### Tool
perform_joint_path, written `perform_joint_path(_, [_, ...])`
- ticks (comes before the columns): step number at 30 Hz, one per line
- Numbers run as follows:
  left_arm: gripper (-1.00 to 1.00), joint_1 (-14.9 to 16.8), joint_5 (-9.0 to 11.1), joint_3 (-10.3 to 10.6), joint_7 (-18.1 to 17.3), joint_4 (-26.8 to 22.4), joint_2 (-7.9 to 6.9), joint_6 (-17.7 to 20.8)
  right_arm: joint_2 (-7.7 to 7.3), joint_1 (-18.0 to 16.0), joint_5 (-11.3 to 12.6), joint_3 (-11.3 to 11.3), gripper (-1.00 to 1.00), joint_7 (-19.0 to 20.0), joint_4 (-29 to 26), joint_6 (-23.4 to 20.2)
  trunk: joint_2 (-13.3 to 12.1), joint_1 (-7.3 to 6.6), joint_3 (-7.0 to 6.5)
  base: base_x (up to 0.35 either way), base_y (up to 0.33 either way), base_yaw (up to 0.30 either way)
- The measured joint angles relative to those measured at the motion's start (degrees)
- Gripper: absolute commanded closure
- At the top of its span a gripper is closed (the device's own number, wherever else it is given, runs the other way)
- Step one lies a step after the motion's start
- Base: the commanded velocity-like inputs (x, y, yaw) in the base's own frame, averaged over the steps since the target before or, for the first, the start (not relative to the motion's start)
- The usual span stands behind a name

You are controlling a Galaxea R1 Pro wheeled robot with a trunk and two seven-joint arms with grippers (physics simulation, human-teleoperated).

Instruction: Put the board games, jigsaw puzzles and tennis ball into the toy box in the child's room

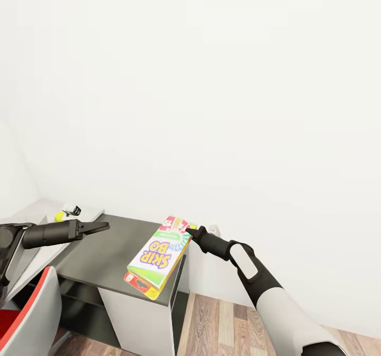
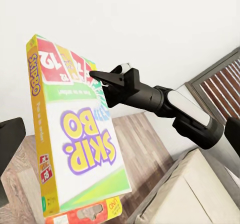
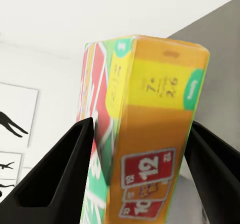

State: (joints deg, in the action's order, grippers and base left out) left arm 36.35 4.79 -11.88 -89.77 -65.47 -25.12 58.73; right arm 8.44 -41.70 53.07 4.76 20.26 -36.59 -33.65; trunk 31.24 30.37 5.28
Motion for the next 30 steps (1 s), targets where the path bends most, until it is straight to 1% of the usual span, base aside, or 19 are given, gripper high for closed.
perform_joint_path(21, [-1.0, 0.0, 0.0, 0.1, 0.0, 0.0, 0.0, 0.0, 0.0, 0.0, 0.0, 0.0, 1.0, 0.0, 0.0, 0.1, -8.4, -4.62, -3.79, 0.0, 0.0, 0.0])
perform_joint_path(30, [-1.0, 0.0, -0.1, 0.2, 0.0, 0.0, 0.01, 0.0, 0.0, 0.0, 0.0, 0.0, 1.0, 0.0, 0.0, 0.1, -8.5, -4.62, -3.32, 0.0, 0.0, 0.0])
